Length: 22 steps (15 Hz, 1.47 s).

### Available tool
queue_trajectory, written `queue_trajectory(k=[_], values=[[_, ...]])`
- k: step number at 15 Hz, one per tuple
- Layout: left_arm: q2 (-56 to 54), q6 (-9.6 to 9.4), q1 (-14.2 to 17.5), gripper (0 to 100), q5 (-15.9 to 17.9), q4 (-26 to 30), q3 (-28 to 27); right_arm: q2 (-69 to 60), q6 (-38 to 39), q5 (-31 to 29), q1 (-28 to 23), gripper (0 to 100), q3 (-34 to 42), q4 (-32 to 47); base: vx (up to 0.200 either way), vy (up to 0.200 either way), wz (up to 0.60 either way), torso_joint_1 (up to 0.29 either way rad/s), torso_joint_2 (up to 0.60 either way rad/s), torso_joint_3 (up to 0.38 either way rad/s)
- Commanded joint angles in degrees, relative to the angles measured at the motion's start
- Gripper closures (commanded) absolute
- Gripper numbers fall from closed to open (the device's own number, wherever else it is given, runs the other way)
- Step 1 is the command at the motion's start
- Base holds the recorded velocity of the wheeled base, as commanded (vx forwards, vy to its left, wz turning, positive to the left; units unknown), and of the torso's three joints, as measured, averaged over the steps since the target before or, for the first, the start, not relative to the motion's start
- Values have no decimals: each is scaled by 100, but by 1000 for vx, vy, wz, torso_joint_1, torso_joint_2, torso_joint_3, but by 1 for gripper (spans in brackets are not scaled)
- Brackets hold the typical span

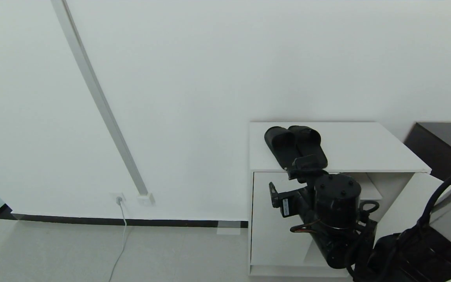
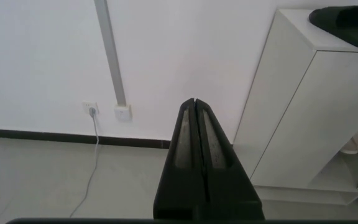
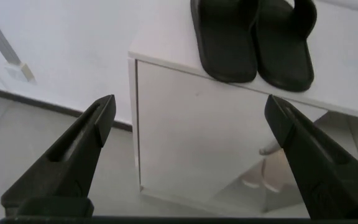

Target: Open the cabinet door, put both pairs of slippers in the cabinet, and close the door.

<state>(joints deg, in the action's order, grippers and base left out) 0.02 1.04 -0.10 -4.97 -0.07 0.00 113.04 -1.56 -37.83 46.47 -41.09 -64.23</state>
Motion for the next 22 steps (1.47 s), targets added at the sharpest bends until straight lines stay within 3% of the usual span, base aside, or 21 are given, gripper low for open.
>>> queue_trajectory(k=[1,3,8,14,18,22], values=[[-2,2,1,100,-4,-1,0,-371,446,-190,-86,0,-496,816,0,0,0,149,-330,-188],[-2,2,1,100,-4,-1,0,-388,675,-366,-138,0,-716,1273,0,-100,0,73,-186,-78],[-2,2,1,100,-4,-1,0,-265,710,-366,-332,0,-760,1264,0,-200,0,8,-15,-8],[-2,2,1,100,-4,7,0,7,719,-322,-472,0,-848,1185,0,0,0,0,0,0],[-2,-16,1,100,155,-1,0,262,719,83,-507,0,-1199,1211,0,0,0,0,0,0],[-2,-25,1,100,251,7,0,552,886,610,-877,0,-1278,1194,0,0,0,0,0,0]])
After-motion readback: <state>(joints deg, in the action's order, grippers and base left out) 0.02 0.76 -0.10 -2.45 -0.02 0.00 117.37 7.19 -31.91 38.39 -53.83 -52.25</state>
